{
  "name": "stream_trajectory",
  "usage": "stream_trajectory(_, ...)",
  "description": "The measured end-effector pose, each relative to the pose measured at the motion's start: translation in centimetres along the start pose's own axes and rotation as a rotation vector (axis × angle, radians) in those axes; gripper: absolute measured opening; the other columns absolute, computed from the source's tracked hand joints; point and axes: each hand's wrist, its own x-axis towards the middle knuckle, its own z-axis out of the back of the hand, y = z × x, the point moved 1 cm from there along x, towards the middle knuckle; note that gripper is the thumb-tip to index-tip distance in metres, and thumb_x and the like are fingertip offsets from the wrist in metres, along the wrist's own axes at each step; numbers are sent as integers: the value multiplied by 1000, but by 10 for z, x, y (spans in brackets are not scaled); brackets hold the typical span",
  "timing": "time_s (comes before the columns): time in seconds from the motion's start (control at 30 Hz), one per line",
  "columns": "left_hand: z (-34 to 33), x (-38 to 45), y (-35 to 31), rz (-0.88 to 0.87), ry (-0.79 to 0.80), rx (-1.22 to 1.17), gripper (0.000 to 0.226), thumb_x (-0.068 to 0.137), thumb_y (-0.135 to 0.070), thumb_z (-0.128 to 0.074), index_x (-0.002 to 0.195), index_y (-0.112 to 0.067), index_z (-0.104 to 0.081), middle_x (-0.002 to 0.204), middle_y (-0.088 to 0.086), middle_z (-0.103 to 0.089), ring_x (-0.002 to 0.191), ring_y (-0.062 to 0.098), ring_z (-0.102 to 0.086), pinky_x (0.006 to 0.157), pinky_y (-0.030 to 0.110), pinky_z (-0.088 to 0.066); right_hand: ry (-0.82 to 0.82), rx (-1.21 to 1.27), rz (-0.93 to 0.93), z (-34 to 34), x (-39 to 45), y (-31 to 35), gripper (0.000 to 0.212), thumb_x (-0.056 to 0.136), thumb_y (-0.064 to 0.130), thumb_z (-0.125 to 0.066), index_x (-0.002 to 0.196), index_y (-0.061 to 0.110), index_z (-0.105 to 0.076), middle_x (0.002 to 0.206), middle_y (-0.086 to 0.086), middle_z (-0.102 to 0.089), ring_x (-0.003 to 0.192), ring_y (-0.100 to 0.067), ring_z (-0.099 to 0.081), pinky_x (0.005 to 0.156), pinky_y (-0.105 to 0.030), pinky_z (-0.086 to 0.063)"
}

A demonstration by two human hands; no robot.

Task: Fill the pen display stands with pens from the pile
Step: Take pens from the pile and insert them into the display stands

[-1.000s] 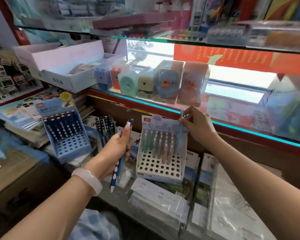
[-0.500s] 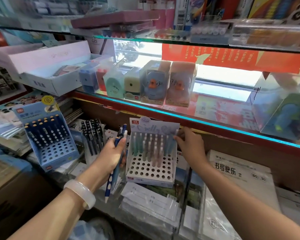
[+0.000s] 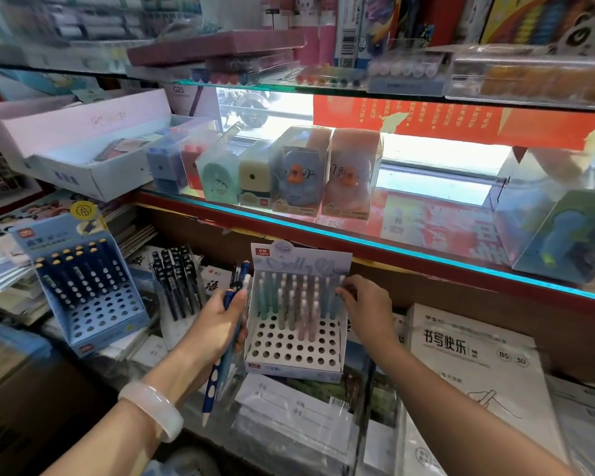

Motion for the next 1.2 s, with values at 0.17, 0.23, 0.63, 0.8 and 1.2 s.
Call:
stream_trajectory(0.17,-4,-1,1,3,4,-46,18,98,-30,-42,94,-12,-46,66,3,-44,49,11,-44,47,23,-39,-34,-77,-75,-16,-3,-4,20,91,24,-58,102,9,-68,106,-1,-53,100,-14,-47,73,-22,-35)
stream_trajectory(0.23,-5,-3,2,2,9,-45,17,98,-26,-42,92,-11,-46,65,4,-45,50,12,-44,46,22,-39,-21,-115,-97,-20,-3,-3,19,92,25,-56,102,12,-68,110,-2,-54,111,-20,-46,78,-27,-41)
stream_trajectory(0.63,5,-13,-5,-35,43,-103,20,94,-24,-51,86,-5,-51,65,4,-51,45,8,-48,44,17,-43,-64,19,-65,-9,-7,4,19,93,16,-55,109,10,-65,97,3,-56,84,-8,-51,66,-17,-36)
stream_trajectory(0.8,7,-11,-2,-32,33,-78,22,94,-24,-50,87,-4,-51,66,5,-51,44,6,-48,44,17,-44,-148,33,-71,16,1,-3,21,94,13,-53,110,8,-65,104,-4,-64,87,-9,-52,72,-19,-38)
stream_trajectory(1.2,-9,-11,-3,-59,105,-112,8,93,-15,-52,91,-8,-55,69,6,-51,55,12,-49,48,17,-45,484,496,-81,4,-21,60,18,95,29,-51,92,18,-66,74,3,-62,63,-6,-57,61,-17,-50)
